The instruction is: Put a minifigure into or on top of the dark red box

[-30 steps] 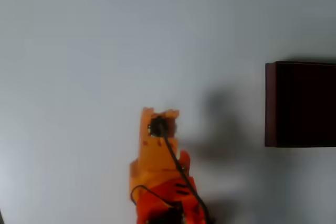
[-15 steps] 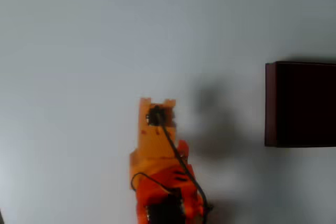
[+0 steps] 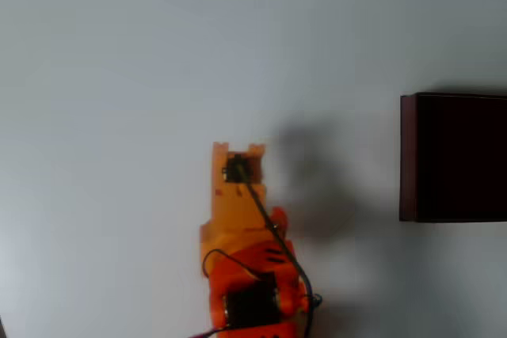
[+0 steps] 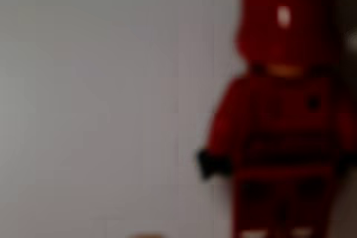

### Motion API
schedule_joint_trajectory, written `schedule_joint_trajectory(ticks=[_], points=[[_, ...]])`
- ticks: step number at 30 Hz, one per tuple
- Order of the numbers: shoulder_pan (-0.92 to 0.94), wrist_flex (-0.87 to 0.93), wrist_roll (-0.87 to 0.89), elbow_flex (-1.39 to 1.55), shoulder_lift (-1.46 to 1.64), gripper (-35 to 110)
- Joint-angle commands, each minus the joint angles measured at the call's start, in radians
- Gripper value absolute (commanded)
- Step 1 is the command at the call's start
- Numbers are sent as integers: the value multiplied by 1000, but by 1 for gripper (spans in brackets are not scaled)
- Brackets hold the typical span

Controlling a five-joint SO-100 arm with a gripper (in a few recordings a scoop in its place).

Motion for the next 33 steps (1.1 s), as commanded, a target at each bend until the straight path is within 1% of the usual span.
schedule_joint_trajectory(ticks=[1,26,33], points=[[8,-15,-3,25,26,27],[-14,-140,34,64,-67,24],[-12,-149,28,74,-63,17]])
